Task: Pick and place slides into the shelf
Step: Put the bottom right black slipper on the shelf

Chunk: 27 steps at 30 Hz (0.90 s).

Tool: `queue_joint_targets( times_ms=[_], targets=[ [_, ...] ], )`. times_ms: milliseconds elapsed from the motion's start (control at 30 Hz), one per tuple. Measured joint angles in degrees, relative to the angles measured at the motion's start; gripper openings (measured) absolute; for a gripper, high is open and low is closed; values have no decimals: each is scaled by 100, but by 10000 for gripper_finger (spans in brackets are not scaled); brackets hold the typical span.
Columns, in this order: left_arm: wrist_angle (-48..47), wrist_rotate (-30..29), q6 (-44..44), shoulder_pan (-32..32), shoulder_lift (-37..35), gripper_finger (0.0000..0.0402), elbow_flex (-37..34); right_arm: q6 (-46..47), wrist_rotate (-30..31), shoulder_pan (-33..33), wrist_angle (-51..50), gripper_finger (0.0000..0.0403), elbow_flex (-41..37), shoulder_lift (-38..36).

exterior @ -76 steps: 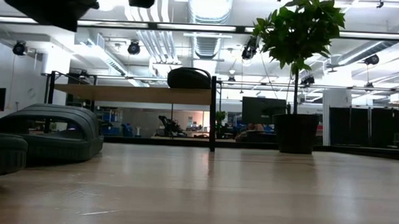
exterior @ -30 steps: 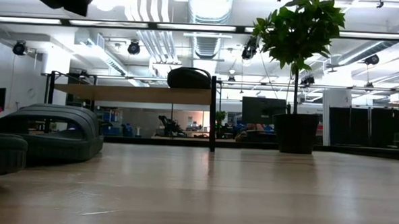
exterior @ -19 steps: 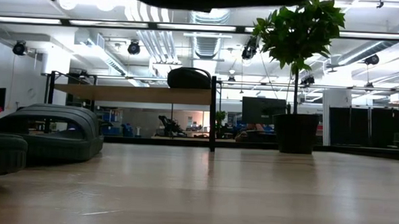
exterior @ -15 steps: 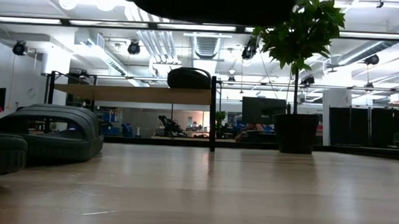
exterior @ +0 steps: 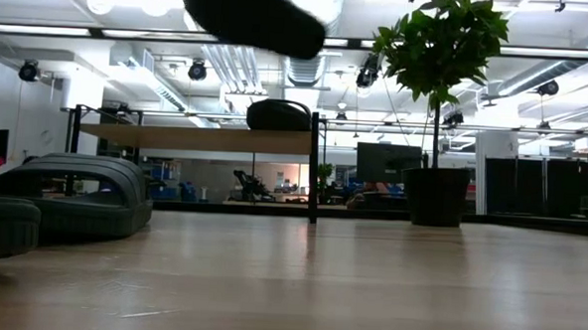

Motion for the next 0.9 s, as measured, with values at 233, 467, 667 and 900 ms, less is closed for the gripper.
queue_joint_targets(
  times_ms=[233,467,667,900],
  targets=[
    [-7,-2007,803,-13,584,24,-7,-15,2,0,-129,122,-2,-21],
    [34,-3346,1049,-15,1068,24,11,-15,3,-15,-286,113,-2,-46],
    [180,-3822,1052,-25,1716,23,4,-4,4,-15,-297,105,-2,-46],
    [602,-4391,1024,-19,2472,23,15,-2,4,-15,-368,96,-2,-44]
  ],
)
